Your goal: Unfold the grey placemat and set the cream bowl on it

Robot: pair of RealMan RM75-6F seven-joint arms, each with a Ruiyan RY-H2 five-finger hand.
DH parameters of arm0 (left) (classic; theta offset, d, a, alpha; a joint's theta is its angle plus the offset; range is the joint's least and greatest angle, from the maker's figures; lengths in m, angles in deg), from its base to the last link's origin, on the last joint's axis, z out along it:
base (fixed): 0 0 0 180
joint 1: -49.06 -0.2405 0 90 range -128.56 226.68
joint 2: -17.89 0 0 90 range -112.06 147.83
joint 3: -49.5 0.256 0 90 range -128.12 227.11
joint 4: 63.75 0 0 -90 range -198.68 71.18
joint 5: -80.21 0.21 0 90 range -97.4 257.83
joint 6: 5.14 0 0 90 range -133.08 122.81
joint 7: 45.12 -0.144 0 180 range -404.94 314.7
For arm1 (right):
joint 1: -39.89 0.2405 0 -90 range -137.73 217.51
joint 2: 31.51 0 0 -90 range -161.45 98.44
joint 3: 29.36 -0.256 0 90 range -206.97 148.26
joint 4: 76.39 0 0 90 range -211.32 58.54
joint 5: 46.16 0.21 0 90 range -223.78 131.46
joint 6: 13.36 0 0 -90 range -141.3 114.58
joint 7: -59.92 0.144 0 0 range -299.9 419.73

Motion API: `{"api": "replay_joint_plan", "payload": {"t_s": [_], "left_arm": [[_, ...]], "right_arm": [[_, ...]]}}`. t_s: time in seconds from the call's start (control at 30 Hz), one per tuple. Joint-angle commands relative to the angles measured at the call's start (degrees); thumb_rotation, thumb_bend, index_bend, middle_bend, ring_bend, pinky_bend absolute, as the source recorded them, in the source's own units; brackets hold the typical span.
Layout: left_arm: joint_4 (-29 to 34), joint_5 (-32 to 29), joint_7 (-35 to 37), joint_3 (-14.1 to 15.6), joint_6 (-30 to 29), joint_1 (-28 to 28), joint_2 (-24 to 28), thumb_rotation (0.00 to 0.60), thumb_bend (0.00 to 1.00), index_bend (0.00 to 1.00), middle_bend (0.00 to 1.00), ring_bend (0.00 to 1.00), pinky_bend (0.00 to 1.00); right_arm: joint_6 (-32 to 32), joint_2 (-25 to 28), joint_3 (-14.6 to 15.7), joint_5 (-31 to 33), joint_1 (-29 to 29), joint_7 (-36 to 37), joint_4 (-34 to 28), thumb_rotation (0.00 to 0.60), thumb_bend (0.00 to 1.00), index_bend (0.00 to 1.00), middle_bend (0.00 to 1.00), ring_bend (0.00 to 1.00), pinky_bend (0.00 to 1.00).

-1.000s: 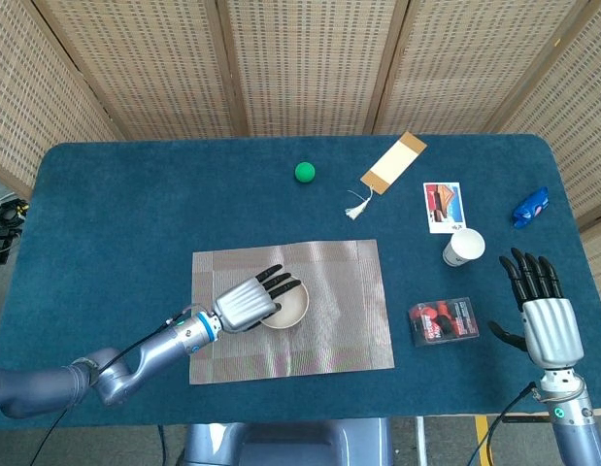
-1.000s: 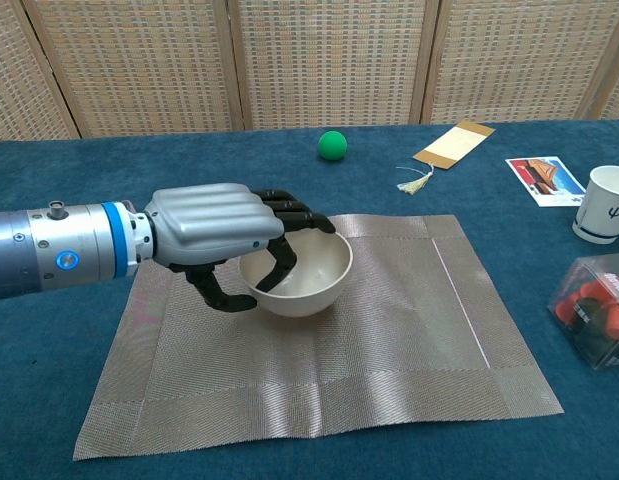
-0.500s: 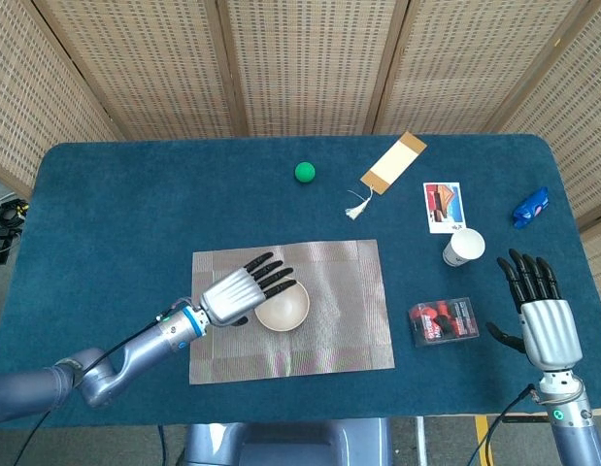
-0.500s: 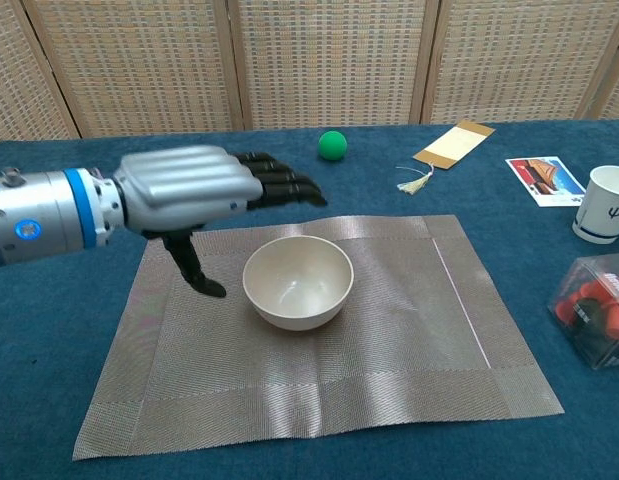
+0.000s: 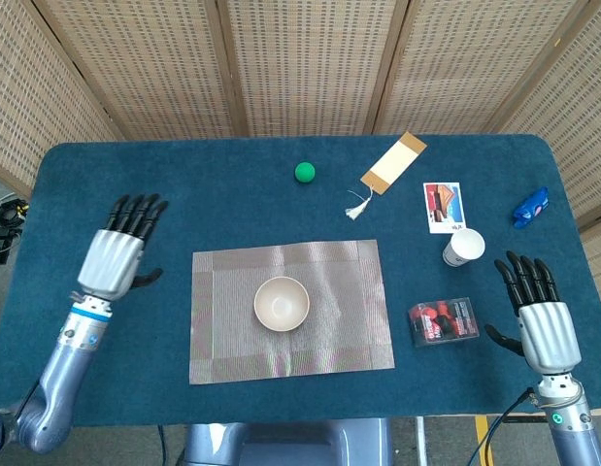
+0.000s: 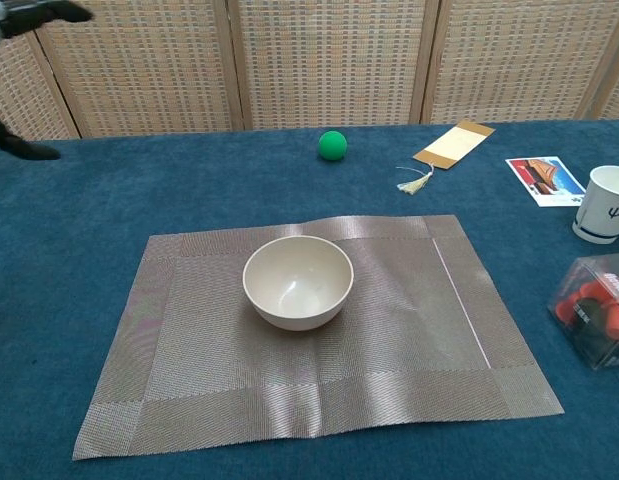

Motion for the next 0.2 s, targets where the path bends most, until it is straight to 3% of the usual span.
{"api": "replay_joint_plan", "payload": {"t_s": [0.03, 0.2], "left_arm": [[3.5, -4.4, -0.6, 1.7, -3.9, -6.2, 2.4, 0.600, 0.06, 0.00, 0.00, 0.00, 0.00], [3.4, -5.3, 3.6, 5.2, -4.9, -11.3, 4.6, 0.600, 0.06, 0.00, 0.00, 0.00, 0.00]], "right_arm": [[0.3, 0.0, 0.1, 0.3, -0.2, -1.1, -0.2, 0.600, 0.00, 0.00, 0.00, 0.00, 0.00], [1.3, 0.7, -0.1, 1.9, -0.6, -4.1, -1.7, 0.600, 0.00, 0.00, 0.00, 0.00, 0.00]]}}
